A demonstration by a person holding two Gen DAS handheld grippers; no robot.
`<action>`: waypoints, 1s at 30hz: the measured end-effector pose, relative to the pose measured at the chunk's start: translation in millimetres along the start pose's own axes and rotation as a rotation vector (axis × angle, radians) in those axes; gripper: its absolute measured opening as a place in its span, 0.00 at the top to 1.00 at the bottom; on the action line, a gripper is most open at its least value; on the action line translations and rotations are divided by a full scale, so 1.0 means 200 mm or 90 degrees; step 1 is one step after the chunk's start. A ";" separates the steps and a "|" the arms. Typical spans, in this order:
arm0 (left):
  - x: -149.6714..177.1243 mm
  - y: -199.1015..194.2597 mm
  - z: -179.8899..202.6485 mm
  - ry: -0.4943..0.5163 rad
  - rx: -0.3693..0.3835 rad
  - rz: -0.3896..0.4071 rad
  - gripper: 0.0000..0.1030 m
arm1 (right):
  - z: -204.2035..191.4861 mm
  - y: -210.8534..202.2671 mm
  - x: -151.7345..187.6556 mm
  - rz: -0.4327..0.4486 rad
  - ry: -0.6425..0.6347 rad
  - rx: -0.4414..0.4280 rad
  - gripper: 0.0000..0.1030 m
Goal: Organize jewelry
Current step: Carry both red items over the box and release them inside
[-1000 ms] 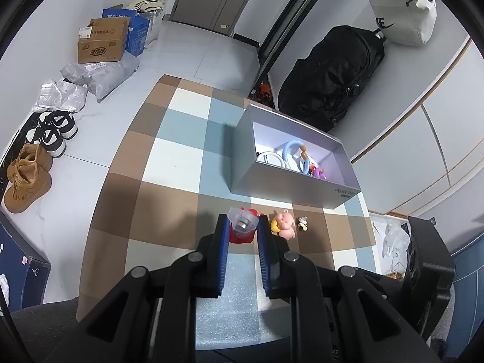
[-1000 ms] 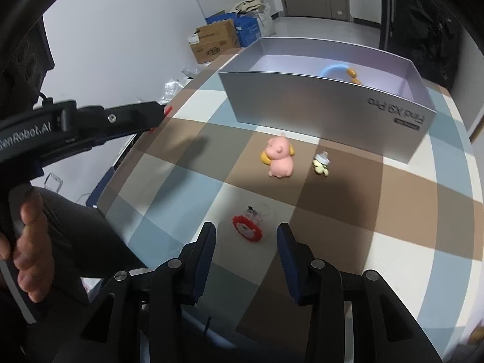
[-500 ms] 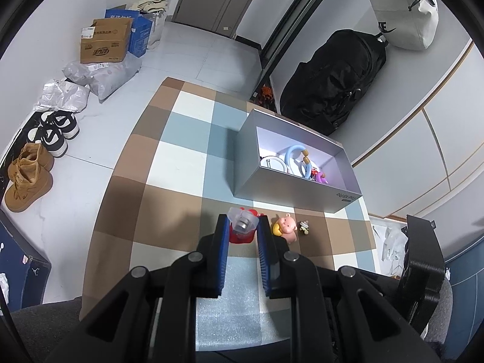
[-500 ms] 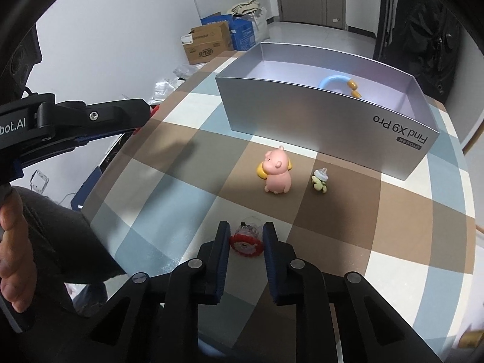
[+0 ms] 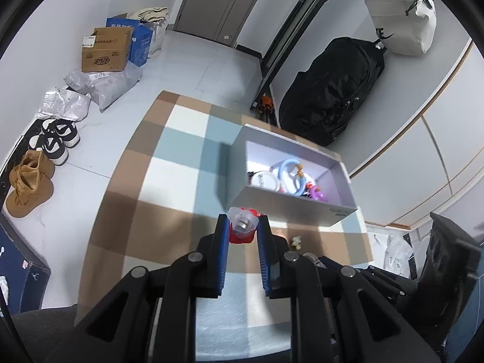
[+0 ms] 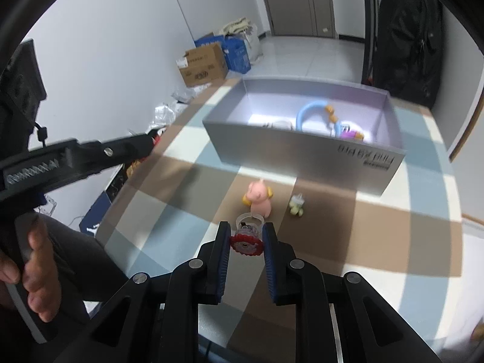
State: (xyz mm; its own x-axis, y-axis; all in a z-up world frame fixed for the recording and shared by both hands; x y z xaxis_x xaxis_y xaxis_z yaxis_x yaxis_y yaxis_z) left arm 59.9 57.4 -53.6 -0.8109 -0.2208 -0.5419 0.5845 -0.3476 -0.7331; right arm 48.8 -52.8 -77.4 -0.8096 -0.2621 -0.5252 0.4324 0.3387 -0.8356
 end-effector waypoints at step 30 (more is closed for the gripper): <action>-0.25 0.24 0.24 0.049 -0.004 0.007 0.87 | 0.39 -0.06 -0.45 0.077 0.058 -0.070 0.80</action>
State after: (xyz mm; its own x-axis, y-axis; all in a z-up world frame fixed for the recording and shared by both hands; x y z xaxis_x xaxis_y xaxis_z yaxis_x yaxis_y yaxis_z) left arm 127.6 8.2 -42.0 -0.8004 -0.1534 -0.5794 0.5934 -0.3392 -0.7299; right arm 147.1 -104.2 -33.6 -0.7888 -0.1324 -0.6002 0.4874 0.4603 -0.7420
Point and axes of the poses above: each gripper's, at about its wrist camera, not at the fingertips, and y roughly the way its jaws point, z to its right, x to its underside, the point moved 4 cm from there along y, roughly the way its jaws point, and after that the axes turned 1 degree about -x, right-handed, at the moved point
